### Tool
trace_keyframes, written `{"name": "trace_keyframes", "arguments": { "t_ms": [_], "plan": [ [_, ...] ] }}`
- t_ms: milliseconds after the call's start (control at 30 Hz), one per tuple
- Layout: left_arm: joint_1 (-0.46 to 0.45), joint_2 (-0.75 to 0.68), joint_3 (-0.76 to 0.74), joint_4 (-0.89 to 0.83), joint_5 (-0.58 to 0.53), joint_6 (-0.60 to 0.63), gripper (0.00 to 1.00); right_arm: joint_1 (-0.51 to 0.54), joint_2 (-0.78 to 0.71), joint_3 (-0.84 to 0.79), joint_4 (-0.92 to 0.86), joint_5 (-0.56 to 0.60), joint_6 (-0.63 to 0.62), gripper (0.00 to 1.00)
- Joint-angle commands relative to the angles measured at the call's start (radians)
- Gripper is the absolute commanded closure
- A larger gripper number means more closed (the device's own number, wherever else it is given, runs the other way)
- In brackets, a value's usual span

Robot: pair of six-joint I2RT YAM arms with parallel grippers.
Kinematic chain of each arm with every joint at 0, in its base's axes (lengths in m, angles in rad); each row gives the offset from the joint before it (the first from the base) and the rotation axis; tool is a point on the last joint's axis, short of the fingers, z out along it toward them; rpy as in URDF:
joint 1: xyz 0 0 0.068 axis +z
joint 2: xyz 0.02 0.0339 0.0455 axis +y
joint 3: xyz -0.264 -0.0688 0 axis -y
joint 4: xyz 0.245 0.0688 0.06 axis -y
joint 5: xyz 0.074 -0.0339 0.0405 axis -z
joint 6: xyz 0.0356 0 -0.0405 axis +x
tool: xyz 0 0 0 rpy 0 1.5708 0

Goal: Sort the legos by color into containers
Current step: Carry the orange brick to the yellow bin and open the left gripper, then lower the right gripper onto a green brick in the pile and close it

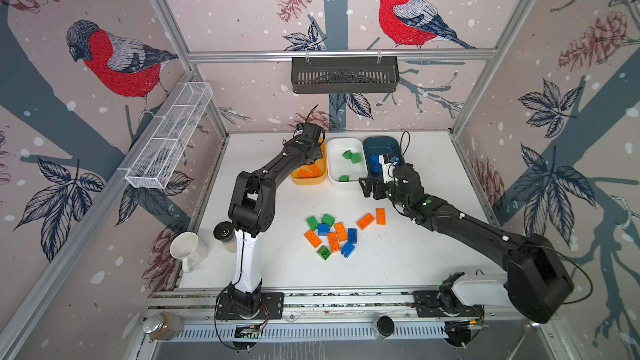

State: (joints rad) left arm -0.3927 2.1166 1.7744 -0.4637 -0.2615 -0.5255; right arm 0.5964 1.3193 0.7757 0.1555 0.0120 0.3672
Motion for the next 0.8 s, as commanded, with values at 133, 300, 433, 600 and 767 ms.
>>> {"name": "trace_keyframes", "arguments": {
  "t_ms": [133, 300, 433, 600, 767],
  "plan": [
    [0.003, -0.026, -0.006, -0.032, 0.016, 0.013, 0.18, 0.013, -0.011, -0.017, -0.001, 0.036, -0.006, 0.00],
    [0.002, -0.128, -0.127, 0.023, 0.071, 0.020, 0.08, 0.034, -0.001, -0.022, 0.003, 0.031, -0.044, 0.00],
    [0.001, -0.206, -0.215, 0.054, 0.105, 0.015, 0.04, 0.061, 0.006, -0.030, -0.001, 0.036, -0.081, 0.00],
    [0.002, -0.307, -0.325, 0.095, 0.114, -0.004, 0.03, 0.094, 0.022, -0.051, -0.040, 0.027, -0.085, 0.00],
    [0.001, -0.399, -0.424, 0.123, 0.140, -0.017, 0.03, 0.144, 0.047, -0.063, -0.072, 0.015, -0.081, 0.01]
  ]
}}
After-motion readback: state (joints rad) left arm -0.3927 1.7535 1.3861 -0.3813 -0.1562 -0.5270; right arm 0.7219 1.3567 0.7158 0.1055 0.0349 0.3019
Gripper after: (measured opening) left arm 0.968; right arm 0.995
